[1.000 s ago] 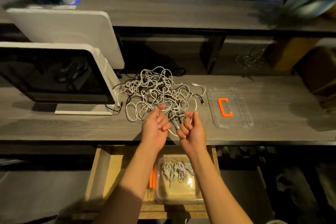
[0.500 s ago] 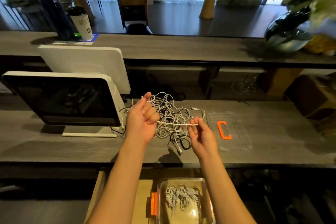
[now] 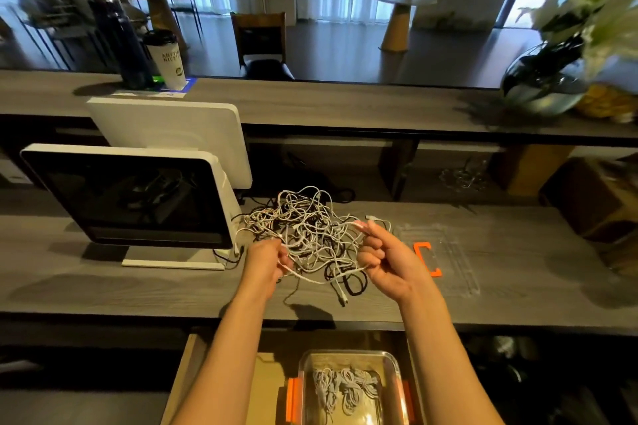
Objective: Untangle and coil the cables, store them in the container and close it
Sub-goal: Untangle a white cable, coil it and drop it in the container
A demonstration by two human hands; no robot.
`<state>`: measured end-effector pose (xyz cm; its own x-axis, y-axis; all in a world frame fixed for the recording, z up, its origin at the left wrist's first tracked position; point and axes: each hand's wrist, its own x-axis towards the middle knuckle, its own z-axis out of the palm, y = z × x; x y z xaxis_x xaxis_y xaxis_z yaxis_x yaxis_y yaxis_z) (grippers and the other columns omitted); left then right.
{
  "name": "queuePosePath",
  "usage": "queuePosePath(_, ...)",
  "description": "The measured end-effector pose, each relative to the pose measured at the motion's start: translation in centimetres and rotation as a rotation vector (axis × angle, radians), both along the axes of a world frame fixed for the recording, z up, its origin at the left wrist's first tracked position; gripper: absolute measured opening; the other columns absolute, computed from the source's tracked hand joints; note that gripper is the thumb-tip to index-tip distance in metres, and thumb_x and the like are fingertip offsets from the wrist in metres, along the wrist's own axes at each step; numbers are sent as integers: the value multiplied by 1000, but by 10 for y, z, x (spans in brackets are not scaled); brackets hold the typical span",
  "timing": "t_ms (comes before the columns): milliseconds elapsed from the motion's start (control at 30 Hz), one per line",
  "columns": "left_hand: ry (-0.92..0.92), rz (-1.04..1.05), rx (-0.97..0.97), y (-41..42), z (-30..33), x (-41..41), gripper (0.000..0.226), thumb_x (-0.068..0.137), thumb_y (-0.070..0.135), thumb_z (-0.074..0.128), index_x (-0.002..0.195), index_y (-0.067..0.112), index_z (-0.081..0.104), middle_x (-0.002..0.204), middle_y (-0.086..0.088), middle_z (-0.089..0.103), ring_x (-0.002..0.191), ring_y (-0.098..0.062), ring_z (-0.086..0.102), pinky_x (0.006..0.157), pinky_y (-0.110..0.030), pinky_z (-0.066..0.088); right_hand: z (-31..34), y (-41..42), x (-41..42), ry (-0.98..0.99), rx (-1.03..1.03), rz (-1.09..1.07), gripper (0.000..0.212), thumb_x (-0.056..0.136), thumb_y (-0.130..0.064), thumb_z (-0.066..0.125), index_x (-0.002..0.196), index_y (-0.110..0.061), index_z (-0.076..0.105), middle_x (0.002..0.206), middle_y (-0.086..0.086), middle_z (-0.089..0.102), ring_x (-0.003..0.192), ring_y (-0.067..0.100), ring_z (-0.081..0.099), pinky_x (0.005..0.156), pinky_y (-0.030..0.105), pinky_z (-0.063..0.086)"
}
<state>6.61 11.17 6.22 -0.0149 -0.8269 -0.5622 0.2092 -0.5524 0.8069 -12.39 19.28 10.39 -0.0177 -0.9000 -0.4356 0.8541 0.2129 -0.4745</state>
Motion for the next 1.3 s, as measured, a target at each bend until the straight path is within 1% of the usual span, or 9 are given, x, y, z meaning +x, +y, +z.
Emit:
queuePosePath(200,-1056,-736,-101,18,8,-12,58,103,52,35,135,7,53,129,-14,60,110,-29,60,88,-35,45,10,-2,8,301,25,-8,16,98,-6,53,90,0,66,55,-2,39,42,3,31,38,14,23)
queuePosePath(300,-1292,-738,-209,24,31,-23,53,106,47,27,124,8,59,126,-13,62,109,-29,59,85,-36,41,10,-3,10,336,12,-73,17,99,-7,54,90,-1,66,55,-2,41,43,4,32,38,15,25)
queuePosePath(433,-831,-517,-453,20,43,-37,61,106,49,25,92,7,67,93,-11,71,85,-24,65,88,-42,52,12,-3,11,362,-58,-130,16,98,-8,55,92,0,67,57,-2,41,46,5,33,40,16,27)
queuePosePath(567,102,-502,-127,24,50,-52,62,106,51,23,109,6,67,104,-17,73,105,-28,68,101,-41,48,11,0,14,443,-133,-25,16,97,-8,55,96,1,68,58,-1,38,51,7,32,45,18,28)
queuePosePath(733,527,-115,-115,9,75,-51,32,106,19,41,116,-6,59,92,-15,68,86,-24,70,83,-36,56,9,7,10,728,-133,82,15,94,-12,62,83,-8,71,60,1,51,53,10,42,53,23,34)
queuePosePath(867,332,-237,-259,-5,108,-42,25,104,13,43,117,2,62,58,5,39,46,-4,34,44,-17,32,11,4,7,785,-146,-51,15,95,-11,62,97,-4,75,79,3,69,73,12,61,71,25,51)
queuePosePath(1067,1,-707,-546,-2,154,-34,28,102,15,46,90,7,71,53,6,27,43,-6,18,39,-20,13,24,-31,12,837,-270,-270,29,106,-29,40,124,-29,63,129,-9,64,125,5,56,107,27,41)
queuePosePath(1200,-112,-749,-801,2,171,-34,30,100,19,53,79,16,74,48,10,33,44,-7,25,43,-20,20,34,-38,23,792,-372,-19,68,104,-50,21,106,-3,70,81,10,71,90,22,69,92,32,45)
queuePosePath(1300,-331,-550,-981,-9,175,-25,28,98,17,57,76,20,74,51,15,55,52,-1,48,57,-22,38,19,-30,21,769,-347,6,72,92,-61,25,74,-5,65,51,5,46,60,24,48,75,35,43)
